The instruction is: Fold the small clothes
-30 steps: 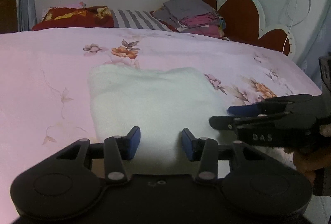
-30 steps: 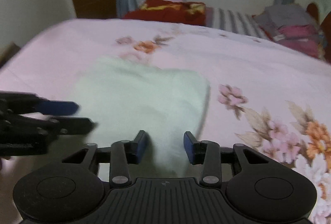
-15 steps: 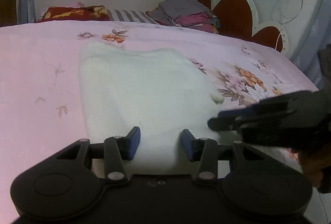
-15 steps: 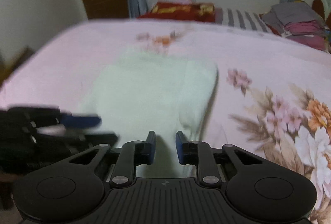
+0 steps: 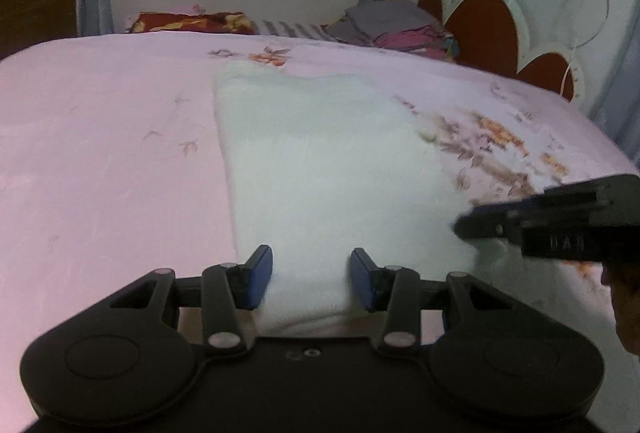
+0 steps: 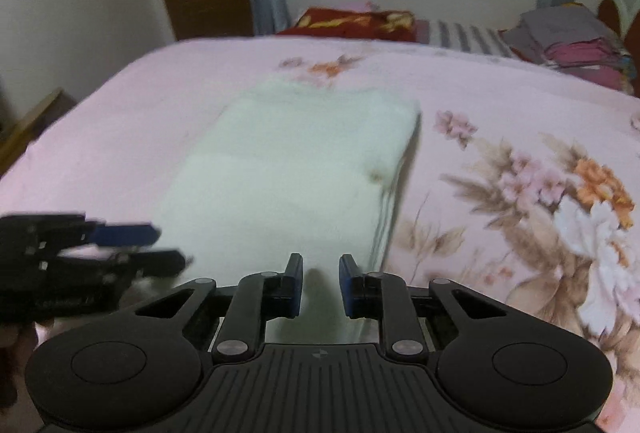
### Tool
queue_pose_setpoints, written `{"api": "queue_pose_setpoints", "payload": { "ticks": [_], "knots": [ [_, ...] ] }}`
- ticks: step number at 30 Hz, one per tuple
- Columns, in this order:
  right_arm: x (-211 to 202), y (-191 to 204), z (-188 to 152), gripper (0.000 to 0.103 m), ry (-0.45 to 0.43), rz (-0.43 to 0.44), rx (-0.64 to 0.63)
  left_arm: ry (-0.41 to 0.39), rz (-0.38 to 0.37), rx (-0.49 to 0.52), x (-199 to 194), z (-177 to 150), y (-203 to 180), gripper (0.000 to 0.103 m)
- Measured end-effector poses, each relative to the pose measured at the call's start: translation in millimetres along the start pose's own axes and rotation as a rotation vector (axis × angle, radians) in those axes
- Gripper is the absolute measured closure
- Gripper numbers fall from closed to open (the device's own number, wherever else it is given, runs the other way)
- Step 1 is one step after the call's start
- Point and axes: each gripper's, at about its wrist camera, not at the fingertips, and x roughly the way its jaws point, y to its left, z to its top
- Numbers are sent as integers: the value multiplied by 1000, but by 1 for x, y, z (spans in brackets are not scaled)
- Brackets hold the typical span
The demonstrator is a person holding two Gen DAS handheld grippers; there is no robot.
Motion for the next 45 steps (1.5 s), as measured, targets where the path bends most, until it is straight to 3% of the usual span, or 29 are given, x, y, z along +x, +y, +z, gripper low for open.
{"api": "queue_pose_setpoints", "payload": {
  "ticks": [5,8,16,20,23,27,30,34,36,37,38,39,40,45],
  "knots": [
    [10,-3,-21,83,42,-54,-9,17,45,24,1,-3,-12,62],
    [9,-14,-27,83,32,-18,83,16,65,30,-2,-9,-18,62],
    [0,-14,-30,82,27,-18,110,32,99,5,-21,-19,-29,62],
    [-24,-16,-40,82,24,-4,139,72,108,-18,-29,-34,-33,62],
    [-48,-16,-53,82,14,-1,150,29,98,-41,-54,-43,-40,54],
    [-89,-17,-69,82,-24,25,167,-41,121,-56,-92,-51,-53,24],
    [-116,-12,-78,82,-39,40,156,-72,134,-53,-117,-56,-64,17],
    [-156,-6,-87,82,-90,47,170,-128,154,-72,-150,-60,-79,0],
    [-173,-6,-90,82,-108,45,189,-171,179,-77,-165,-66,-88,0],
    [-180,-5,-93,77,-114,35,193,-174,205,-73,-168,-70,-93,0],
    [-188,-3,-96,42,-123,15,196,-161,231,-71,-169,-72,-96,0],
    [-195,-1,-100,17,-142,-12,199,-147,249,-77,-173,-76,-99,0],
    [-206,2,-106,0,-193,-47,201,-154,251,-89,-179,-80,-100,0],
    [-240,17,-131,0,-221,-77,155,-203,241,-76,-220,-99,-124,0]
  ]
}}
